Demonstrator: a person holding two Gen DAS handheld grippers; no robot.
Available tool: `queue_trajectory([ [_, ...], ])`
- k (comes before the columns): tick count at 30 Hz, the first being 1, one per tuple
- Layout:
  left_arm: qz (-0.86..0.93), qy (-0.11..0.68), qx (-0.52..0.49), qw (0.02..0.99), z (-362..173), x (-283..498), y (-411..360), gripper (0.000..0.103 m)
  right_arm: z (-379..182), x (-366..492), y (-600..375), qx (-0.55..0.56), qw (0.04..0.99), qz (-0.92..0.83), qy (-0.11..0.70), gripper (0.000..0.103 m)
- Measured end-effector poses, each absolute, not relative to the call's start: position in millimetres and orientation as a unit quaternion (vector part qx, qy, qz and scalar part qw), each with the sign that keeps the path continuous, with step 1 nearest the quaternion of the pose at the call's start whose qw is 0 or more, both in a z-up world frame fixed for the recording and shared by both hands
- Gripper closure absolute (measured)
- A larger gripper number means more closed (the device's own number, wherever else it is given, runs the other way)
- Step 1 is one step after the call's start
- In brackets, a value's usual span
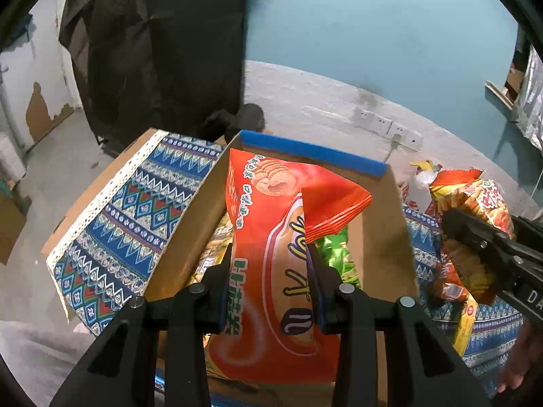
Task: Organize snacks
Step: 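Lift both held bags and carry them over the cardboard box, then open both grippers to drop the two red bags into the box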
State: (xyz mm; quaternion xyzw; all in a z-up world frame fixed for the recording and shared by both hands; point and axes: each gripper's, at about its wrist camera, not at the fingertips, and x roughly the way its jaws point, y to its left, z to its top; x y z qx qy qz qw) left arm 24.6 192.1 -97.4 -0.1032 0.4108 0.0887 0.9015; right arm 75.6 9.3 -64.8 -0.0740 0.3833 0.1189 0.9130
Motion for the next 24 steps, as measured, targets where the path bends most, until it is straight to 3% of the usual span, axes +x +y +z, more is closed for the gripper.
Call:
queue_trajectory([
  [6,0.087,0.448,-0.139,0.879,-109.1,24.4,204.0,0.059,-71.7,77.7,25.0,-0.087,0.902,0.139,0.399,0.054],
  [10,0.106,0.443,-0.130,0.880,-105.5,19.0,206.7,0.045,-74.7,79.3,32.8,-0.095,0.898,0.146,0.404,0.054],
  [24,0.112,0.428,-0.126,0.888,-89.8,3.8,212.1,0.038,-95.3,91.5,53.1,-0.079,0.875,0.178,0.443,0.054],
])
